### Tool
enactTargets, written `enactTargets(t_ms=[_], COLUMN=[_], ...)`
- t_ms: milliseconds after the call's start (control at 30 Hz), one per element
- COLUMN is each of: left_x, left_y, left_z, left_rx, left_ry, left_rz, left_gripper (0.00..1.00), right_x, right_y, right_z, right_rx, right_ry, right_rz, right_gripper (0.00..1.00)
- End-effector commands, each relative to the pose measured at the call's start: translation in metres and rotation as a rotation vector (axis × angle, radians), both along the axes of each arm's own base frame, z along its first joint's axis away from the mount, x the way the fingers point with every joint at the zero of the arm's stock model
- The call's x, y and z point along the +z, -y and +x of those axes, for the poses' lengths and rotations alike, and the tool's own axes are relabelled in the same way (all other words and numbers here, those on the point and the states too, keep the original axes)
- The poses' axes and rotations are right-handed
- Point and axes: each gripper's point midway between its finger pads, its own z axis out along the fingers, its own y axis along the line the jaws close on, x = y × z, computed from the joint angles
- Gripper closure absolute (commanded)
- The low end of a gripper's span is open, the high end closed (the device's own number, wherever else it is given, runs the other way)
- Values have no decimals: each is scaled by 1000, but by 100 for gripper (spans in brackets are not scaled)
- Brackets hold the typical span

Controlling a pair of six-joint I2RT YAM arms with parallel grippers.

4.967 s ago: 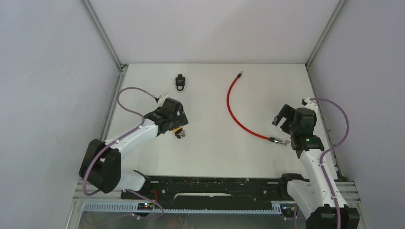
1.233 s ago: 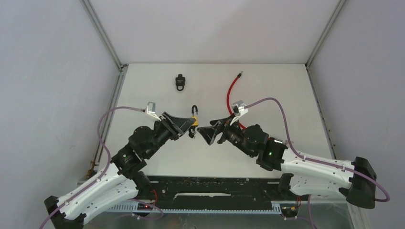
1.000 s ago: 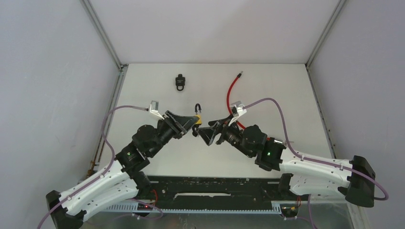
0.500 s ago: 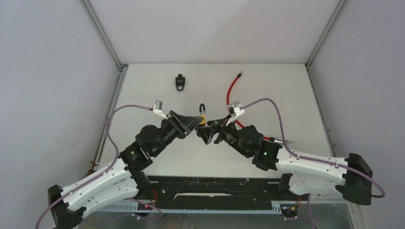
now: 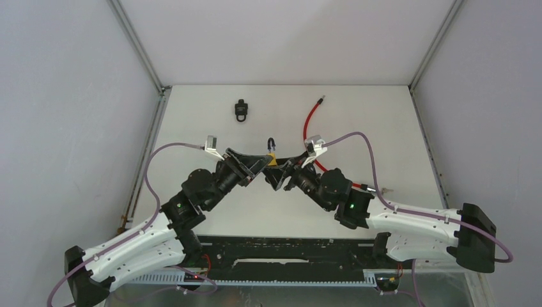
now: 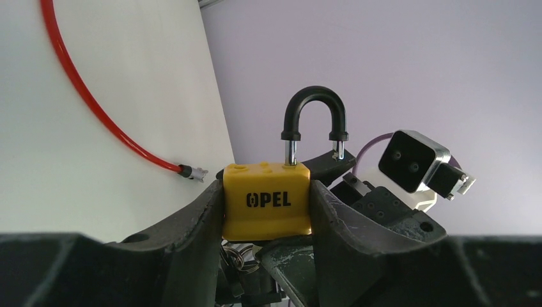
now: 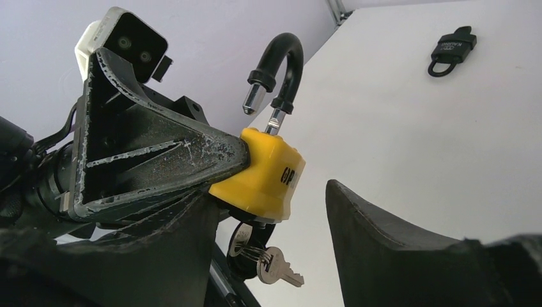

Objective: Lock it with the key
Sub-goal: Pick up the lock from the center of the board.

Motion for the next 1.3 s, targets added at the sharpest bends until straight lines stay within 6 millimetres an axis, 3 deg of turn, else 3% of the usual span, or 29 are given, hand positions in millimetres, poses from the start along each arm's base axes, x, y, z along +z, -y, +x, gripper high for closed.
enactTargets(t_ms=[0, 200, 333, 467, 633, 767, 1000, 1267], left_x=[20, 21, 19, 19, 22, 29, 46, 68], left_y=[2, 6, 7, 6, 0, -6, -24, -26], left_z=[-3, -6, -8, -9, -9, -11, -20, -41], left_rx=[-6, -31, -45, -45, -26, -15, 3, -78], left_ry=[29, 41, 47, 55, 70, 110, 222, 395], left_rz=[-86, -92, -95, -91, -82, -44, 40, 85], left_gripper=[100, 99, 89, 70, 46, 37, 31, 31], right_x=[40, 36, 35, 33, 34, 33, 50, 65], right_y=[1, -1, 3, 14, 25, 30, 48, 59], right_z=[8, 10, 13, 18, 18, 13, -4, -53], right_rx=[-46, -52, -81, -132, -159, -119, 19, 425], right_ry=[67, 64, 56, 41, 38, 25, 24, 2], right_rz=[101, 92, 87, 76, 58, 37, 56, 96], right_gripper=[39, 51, 77, 100, 100, 100, 100, 100])
